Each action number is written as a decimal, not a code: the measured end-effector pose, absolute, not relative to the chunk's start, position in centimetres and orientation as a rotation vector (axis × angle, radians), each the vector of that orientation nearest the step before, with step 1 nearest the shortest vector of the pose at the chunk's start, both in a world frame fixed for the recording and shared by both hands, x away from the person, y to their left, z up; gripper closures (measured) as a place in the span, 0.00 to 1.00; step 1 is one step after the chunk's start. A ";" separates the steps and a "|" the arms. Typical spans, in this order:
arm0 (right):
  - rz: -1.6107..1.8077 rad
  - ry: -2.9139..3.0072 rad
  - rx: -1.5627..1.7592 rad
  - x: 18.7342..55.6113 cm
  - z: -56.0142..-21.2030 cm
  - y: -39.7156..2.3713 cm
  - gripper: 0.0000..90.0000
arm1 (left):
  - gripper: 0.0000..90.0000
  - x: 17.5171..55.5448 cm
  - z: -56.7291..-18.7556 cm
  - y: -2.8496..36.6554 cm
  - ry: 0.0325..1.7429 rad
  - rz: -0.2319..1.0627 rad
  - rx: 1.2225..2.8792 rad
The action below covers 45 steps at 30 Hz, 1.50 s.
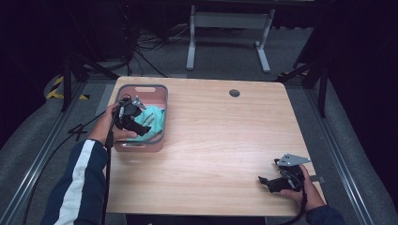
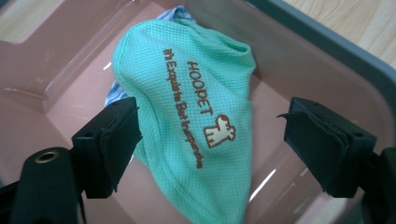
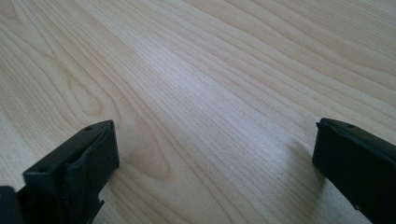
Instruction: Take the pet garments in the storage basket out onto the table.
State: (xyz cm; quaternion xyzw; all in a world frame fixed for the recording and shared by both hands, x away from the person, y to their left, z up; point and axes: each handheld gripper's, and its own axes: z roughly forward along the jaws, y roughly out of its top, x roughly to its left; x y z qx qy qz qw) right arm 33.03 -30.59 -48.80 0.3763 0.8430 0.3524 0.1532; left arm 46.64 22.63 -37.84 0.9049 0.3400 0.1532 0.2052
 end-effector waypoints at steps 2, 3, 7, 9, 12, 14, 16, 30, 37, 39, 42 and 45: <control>1.011 2.418 1.080 33.0 -48.8 -30.6 0.01 | 0.21 47.3 -38.1 22.5 0.952 0.421 2.542; 1.011 2.418 1.080 33.0 -48.8 -30.6 0.01 | 0.21 47.6 -38.3 22.4 0.959 0.407 2.546; 1.011 2.418 1.079 33.0 -48.8 -30.6 0.01 | 0.21 48.6 -39.1 22.3 0.990 0.378 2.548; 1.010 2.418 1.079 33.0 -48.8 -30.6 0.01 | 0.22 49.2 -39.5 22.2 1.003 0.375 2.569; 1.011 2.418 1.079 33.0 -48.8 -30.6 0.01 | 0.23 49.7 -40.0 22.1 1.000 0.370 2.601; 1.011 2.418 1.079 33.0 -48.8 -30.6 0.01 | 0.23 50.0 -40.2 22.1 1.006 0.349 2.620; 1.011 2.418 1.079 33.0 -48.8 -30.6 0.01 | 0.22 50.3 -40.6 22.0 1.007 0.331 2.629; 1.011 2.418 1.079 33.0 -48.8 -30.6 0.01 | 0.16 52.6 -43.6 20.7 1.129 0.234 2.793; 1.011 2.418 1.080 33.0 -48.8 -30.6 0.01 | 0.12 53.4 -44.0 21.2 1.219 0.126 2.763; 1.010 2.418 1.080 33.0 -48.8 -30.6 0.01 | 0.12 53.4 -44.0 21.3 1.219 0.111 2.758; 1.011 2.418 1.079 33.0 -48.8 -30.6 0.01 | 0.15 53.4 -44.0 21.2 1.233 0.099 2.750; 1.011 2.418 1.079 33.0 -48.8 -30.6 0.01 | 0.18 53.3 -43.8 21.1 1.218 0.100 2.759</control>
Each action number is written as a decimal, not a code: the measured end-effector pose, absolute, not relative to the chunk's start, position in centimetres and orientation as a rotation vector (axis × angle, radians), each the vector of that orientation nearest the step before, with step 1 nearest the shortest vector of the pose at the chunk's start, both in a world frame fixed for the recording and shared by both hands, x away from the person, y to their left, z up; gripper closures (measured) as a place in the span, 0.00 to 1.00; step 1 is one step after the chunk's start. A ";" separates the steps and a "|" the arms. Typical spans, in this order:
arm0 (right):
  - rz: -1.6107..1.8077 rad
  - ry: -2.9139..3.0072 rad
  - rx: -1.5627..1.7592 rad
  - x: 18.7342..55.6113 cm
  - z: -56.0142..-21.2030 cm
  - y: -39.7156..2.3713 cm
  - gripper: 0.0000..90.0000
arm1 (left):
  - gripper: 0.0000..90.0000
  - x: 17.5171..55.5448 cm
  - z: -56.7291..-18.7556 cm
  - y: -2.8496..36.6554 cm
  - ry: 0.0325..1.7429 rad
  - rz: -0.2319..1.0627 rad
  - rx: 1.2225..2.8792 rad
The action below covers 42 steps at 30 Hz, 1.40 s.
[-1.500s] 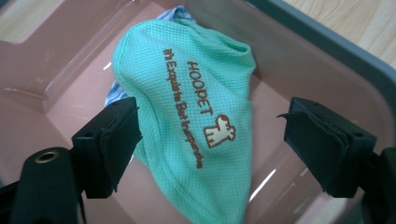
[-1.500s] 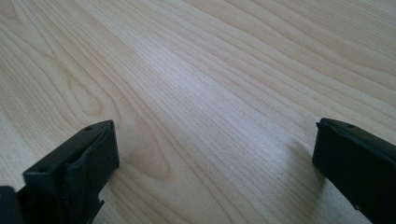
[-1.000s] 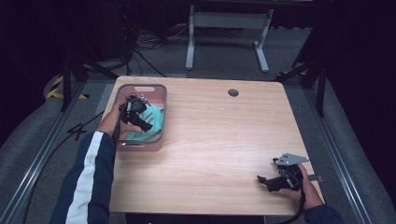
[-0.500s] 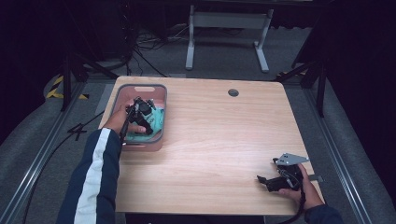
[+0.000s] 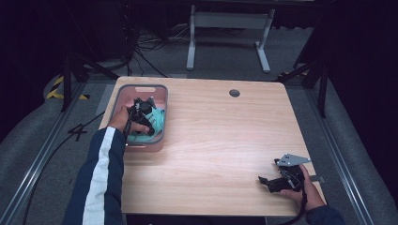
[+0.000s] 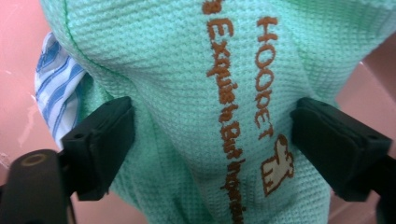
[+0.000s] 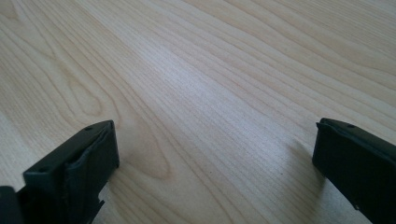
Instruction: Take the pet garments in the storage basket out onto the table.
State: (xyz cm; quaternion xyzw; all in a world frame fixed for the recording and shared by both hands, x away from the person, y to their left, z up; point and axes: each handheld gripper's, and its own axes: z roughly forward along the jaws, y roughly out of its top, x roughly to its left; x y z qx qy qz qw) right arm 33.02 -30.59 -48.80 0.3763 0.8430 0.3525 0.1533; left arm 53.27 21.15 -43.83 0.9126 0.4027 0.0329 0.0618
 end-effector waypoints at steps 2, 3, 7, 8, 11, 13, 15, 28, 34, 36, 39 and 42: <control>1.011 2.418 1.079 33.0 -48.8 -30.6 0.01 | 0.26 53.1 -43.6 21.0 1.192 0.099 2.763; 1.011 2.418 1.079 33.0 -48.8 -30.6 0.01 | 0.31 53.1 -43.4 21.1 1.183 0.108 2.761; 1.011 2.418 1.079 33.0 -48.8 -30.6 0.01 | 0.61 52.8 -43.1 21.3 1.192 0.160 2.735; 1.011 2.418 1.079 33.0 -48.8 -30.6 0.01 | 0.66 52.8 -43.1 21.3 1.183 0.180 2.739; 1.011 2.418 1.079 33.0 -48.8 -30.6 0.01 | 0.76 52.6 -42.9 21.2 1.173 0.200 2.753; 1.011 2.418 1.079 33.0 -48.8 -30.6 0.01 | 0.80 52.5 -42.7 21.1 1.161 0.225 2.734; 1.011 2.418 1.079 33.0 -48.8 -30.6 0.01 | 0.83 52.2 -42.5 21.2 1.156 0.250 2.713; 1.011 2.418 1.079 33.0 -48.8 -30.6 0.01 | 0.86 49.3 -39.0 23.0 1.072 0.406 2.505; 1.011 2.418 1.079 33.0 -48.8 -30.6 0.01 | 0.86 47.5 -37.2 23.9 1.045 0.455 2.394; 1.011 2.418 1.079 33.0 -48.8 -30.6 0.01 | 0.86 47.1 -36.8 24.2 1.038 0.458 2.361; 1.010 2.418 1.079 33.0 -48.8 -30.6 0.01 | 0.86 46.2 -35.9 24.4 1.001 0.490 2.303; 1.011 2.418 1.079 33.0 -48.8 -30.6 0.01 | 0.86 45.4 -35.1 24.5 0.953 0.511 2.270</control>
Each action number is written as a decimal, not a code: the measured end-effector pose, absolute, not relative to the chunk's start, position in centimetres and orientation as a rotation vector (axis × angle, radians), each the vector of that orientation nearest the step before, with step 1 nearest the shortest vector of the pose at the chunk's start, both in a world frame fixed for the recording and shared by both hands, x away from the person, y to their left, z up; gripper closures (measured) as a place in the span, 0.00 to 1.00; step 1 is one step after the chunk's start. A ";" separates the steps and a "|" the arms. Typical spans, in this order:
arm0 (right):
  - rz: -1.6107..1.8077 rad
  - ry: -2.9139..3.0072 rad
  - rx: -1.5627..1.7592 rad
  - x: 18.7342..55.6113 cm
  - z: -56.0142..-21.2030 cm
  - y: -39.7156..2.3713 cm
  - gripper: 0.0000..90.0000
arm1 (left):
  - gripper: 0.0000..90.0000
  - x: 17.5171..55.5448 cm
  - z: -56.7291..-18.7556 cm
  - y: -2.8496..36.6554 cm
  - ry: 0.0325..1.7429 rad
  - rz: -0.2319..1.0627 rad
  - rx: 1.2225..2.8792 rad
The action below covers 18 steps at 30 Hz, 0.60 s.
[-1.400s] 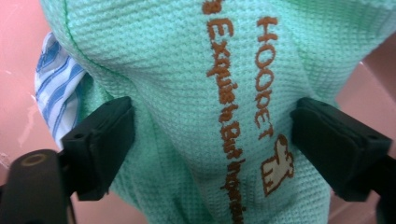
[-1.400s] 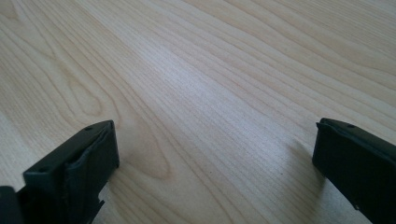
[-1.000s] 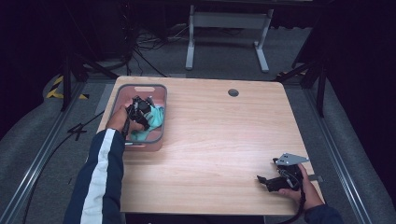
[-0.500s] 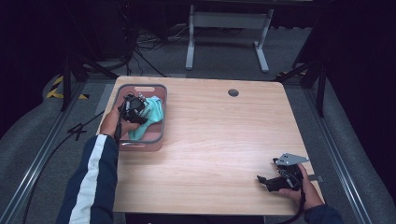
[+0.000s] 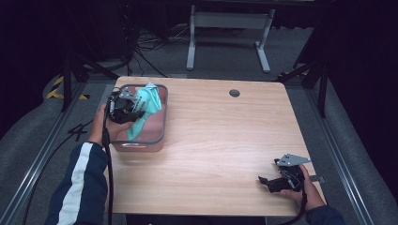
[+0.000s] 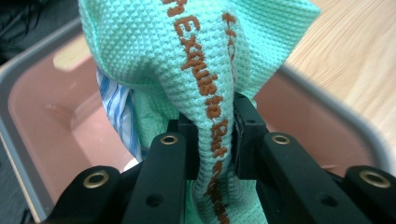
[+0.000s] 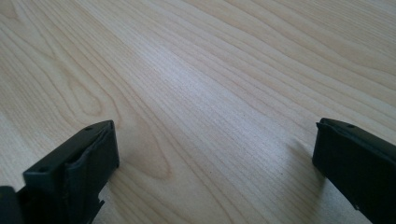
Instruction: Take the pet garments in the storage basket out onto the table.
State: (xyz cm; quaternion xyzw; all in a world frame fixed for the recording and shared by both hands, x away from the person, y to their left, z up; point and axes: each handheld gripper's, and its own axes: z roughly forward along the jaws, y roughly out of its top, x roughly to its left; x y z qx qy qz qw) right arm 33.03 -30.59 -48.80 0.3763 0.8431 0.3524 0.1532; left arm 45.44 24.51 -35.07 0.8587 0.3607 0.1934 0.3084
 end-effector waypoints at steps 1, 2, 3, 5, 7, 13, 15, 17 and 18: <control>1.011 2.418 1.079 33.0 -48.8 -30.6 0.01 | 0.86 45.3 -35.0 24.5 0.950 0.511 2.264; 1.010 2.418 1.079 33.0 -48.8 -30.6 0.01 | 0.86 45.0 -34.7 24.5 0.946 0.520 2.256; 1.011 2.417 1.079 33.0 -48.8 -30.6 0.01 | 0.86 44.8 -34.5 24.6 0.941 0.526 2.245; 1.011 2.418 1.079 33.0 -48.8 -30.6 0.01 | 0.86 44.4 -34.2 24.8 0.916 0.541 2.223; 1.011 2.418 1.079 33.0 -48.8 -30.6 0.01 | 0.86 43.9 -33.8 24.8 0.918 0.547 2.200; 1.011 2.418 1.079 33.0 -48.8 -30.6 0.01 | 0.86 42.4 -32.7 24.9 0.868 0.571 2.163; 1.011 2.418 1.079 33.0 -48.8 -30.6 0.01 | 0.86 42.0 -32.3 24.8 0.847 0.570 2.152; 1.011 2.418 1.079 33.0 -48.8 -30.6 0.01 | 0.86 41.6 -31.9 24.7 0.826 0.574 2.146; 1.011 2.418 1.079 33.0 -48.8 -30.6 0.01 | 0.86 41.3 -31.6 24.6 0.819 0.574 2.149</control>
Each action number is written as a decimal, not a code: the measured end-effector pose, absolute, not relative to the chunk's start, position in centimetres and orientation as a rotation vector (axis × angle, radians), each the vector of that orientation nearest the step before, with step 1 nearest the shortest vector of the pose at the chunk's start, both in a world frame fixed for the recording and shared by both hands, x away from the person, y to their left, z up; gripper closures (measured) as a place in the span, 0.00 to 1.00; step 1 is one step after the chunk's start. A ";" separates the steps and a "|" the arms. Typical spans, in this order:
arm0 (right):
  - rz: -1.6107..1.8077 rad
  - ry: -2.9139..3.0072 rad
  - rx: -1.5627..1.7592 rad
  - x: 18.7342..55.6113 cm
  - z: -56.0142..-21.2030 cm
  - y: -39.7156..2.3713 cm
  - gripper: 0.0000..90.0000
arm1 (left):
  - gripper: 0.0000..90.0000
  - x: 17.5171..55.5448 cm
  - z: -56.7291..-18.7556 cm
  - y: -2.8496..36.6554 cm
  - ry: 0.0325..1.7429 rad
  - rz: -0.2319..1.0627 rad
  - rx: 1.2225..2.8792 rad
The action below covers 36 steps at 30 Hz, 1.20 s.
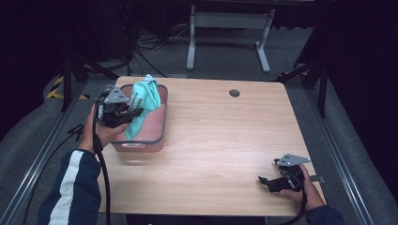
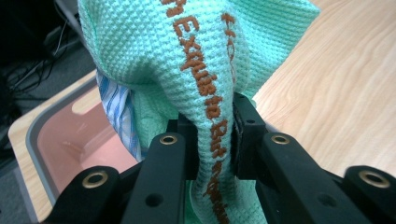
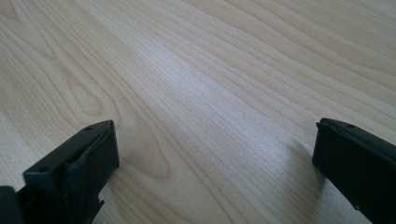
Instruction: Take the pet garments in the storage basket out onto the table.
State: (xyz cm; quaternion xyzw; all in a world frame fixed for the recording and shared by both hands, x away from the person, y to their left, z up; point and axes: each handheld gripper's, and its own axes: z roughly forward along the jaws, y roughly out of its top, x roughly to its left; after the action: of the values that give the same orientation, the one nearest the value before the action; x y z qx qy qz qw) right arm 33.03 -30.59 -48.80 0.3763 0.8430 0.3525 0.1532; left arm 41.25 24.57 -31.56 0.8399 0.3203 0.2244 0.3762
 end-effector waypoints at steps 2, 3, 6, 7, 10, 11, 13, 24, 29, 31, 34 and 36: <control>1.010 2.418 1.079 33.0 -48.8 -30.6 0.01 | 0.86 41.1 -31.3 24.5 0.803 0.590 2.151; 1.011 2.418 1.079 33.0 -48.8 -30.6 0.01 | 0.86 40.8 -31.1 24.3 0.795 0.584 2.150; 1.011 2.418 1.080 33.0 -48.8 -30.6 0.01 | 0.86 40.0 -30.3 23.5 0.748 0.598 2.158; 1.011 2.418 1.079 33.0 -48.8 -30.6 0.01 | 0.86 39.8 -30.1 23.2 0.746 0.594 2.151; 1.011 2.418 1.079 33.0 -48.8 -30.6 0.01 | 0.86 39.4 -29.6 22.3 0.704 0.589 2.170; 1.010 2.418 1.079 33.0 -48.8 -30.6 0.01 | 0.86 39.3 -29.5 22.1 0.693 0.593 2.171; 1.010 2.418 1.079 33.0 -48.8 -30.6 0.01 | 0.86 39.2 -29.3 21.4 0.674 0.582 2.178; 1.011 2.417 1.079 33.0 -48.8 -30.6 0.01 | 0.86 38.5 -28.4 17.7 0.558 0.562 2.206; 1.011 2.417 1.079 33.0 -48.8 -30.6 0.01 | 0.86 38.6 -28.5 15.8 0.510 0.539 2.229; 1.010 2.418 1.079 33.0 -48.8 -30.6 0.01 | 0.86 38.7 -28.7 14.9 0.492 0.531 2.242; 1.010 2.418 1.079 33.0 -48.8 -30.6 0.01 | 0.86 38.8 -29.2 13.5 0.465 0.507 2.261; 1.011 2.417 1.080 33.0 -48.8 -30.6 0.01 | 0.86 38.9 -29.4 13.1 0.457 0.509 2.266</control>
State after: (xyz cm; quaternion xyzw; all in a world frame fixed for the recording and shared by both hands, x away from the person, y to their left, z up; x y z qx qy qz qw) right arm 33.03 -30.59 -48.80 0.3765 0.8430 0.3524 0.1532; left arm 38.89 13.13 -29.40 0.8864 0.1788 0.1992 0.3777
